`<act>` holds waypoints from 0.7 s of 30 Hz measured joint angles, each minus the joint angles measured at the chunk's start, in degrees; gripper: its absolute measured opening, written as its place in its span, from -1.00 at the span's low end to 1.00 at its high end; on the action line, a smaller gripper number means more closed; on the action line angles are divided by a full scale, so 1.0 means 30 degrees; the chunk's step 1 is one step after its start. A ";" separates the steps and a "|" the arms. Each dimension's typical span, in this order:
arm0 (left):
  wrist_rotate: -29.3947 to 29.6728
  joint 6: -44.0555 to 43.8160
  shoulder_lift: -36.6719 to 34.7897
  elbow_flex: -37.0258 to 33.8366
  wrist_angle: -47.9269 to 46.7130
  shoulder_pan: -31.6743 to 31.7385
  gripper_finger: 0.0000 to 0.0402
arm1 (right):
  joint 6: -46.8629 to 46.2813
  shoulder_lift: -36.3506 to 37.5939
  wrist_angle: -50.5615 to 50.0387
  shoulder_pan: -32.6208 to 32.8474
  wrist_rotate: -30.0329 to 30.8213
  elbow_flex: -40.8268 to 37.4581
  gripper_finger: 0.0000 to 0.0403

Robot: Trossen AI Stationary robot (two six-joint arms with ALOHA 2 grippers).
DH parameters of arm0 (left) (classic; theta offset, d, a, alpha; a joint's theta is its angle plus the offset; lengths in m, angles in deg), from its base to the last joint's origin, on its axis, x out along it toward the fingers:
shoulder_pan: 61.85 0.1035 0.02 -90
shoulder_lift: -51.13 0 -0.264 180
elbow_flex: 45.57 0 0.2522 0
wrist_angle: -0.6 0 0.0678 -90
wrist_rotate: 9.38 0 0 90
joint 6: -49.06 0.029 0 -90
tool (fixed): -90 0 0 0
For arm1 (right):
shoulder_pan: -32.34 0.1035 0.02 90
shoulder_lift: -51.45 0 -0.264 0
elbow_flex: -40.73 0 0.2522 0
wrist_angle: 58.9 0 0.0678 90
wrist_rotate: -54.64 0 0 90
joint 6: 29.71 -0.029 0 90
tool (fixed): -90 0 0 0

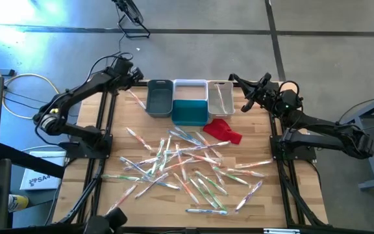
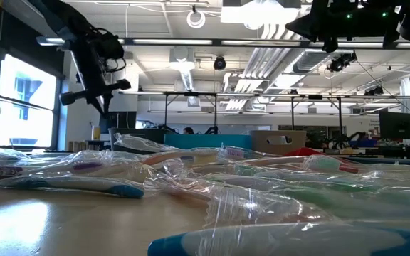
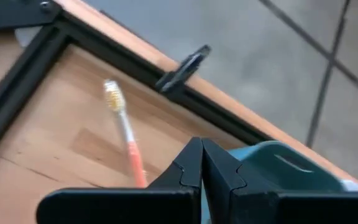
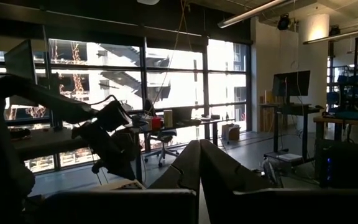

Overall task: Pick & Place Toothbrushes
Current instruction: Put the orange toothbrush into the white bin

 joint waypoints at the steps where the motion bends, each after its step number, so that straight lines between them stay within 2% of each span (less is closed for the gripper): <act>1: -0.0004 0.0000 0.0120 0.0000 -0.0235 0.0150 -1.00 | 0.0000 0.0000 -0.0009 0.0000 -0.0007 0.0000 -0.99; 9: 0.0187 0.2527 0.0660 -0.0007 0.0489 0.0736 -1.00 | 0.0240 0.0000 -0.0318 0.0000 -0.0255 0.0000 -0.99; 13: 0.0331 0.2591 0.1116 -0.0007 0.0191 0.0722 -0.96 | 0.0226 0.0000 -0.0469 0.0000 -0.0253 0.0000 -0.99; 16: -0.0372 0.1576 0.1824 -0.0007 0.0030 0.0728 -0.81 | 0.0226 0.0000 -0.0471 0.0000 -0.0246 0.0000 -0.99; 21: -0.0700 0.0010 0.3017 -0.0007 0.0217 0.0671 -0.43 | 0.0222 0.0000 -0.0961 0.0000 -0.0245 0.0000 -0.99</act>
